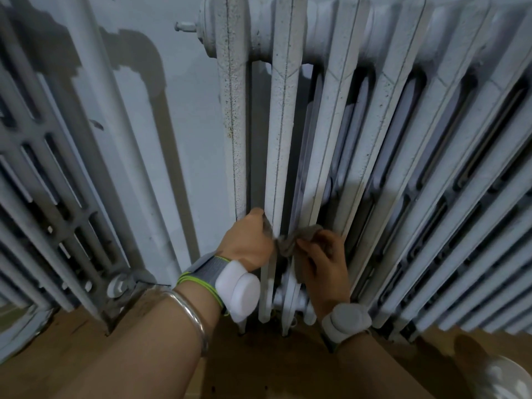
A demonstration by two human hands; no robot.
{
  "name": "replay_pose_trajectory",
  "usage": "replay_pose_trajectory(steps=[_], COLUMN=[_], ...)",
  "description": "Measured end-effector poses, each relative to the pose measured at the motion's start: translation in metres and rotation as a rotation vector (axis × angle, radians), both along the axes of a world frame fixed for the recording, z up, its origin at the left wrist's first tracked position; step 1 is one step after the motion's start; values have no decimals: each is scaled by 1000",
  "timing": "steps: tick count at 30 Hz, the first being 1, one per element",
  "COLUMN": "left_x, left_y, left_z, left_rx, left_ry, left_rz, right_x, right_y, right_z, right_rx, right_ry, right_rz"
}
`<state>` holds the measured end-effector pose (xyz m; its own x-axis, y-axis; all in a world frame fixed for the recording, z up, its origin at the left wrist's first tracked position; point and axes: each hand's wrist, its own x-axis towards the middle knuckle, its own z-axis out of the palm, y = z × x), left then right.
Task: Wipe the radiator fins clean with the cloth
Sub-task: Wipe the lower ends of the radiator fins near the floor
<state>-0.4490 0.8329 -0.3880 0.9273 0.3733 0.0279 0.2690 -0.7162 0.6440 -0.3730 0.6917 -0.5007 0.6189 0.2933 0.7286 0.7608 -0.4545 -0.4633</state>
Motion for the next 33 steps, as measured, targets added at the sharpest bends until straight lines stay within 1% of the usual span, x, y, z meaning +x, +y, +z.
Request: replay_pose_trajectory(steps=[2,4,6,11,14,21,24,27,30,33], left_x=[0,1,1,1,2,2,0,-1,-2,-4], left_y=[3,4,5,6,7,6,7,9,10,12], left_z=[-2,-3,-5,-7,-7,-3,-5,-4,-2,1], left_rx=[-36,-61,-82,-83,-90,-50,-69,-115,-140,-174], left_ry=[-6,-12,-11,11,21,25,4,1,3,6], left_rz=[-10,-14,-15,-21,-13,-10,-14,-28,-48,-70], right_x=[-1,-1,0,0,-7,-10,-6,-1,0,-2], right_y=[0,-3,-6,-16,-20,-4,3,8,9,7], right_z=[-17,-30,-41,-53,-31,66,92,85,63,38], right_rx=[-24,-38,-96,-220,-166,167,246,197,132,112], right_ry=[-41,36,85,16,10,-113,-162,-169,-129,-87], right_rz=[37,55,14,60,34,-47,-50,-52,-56,-41])
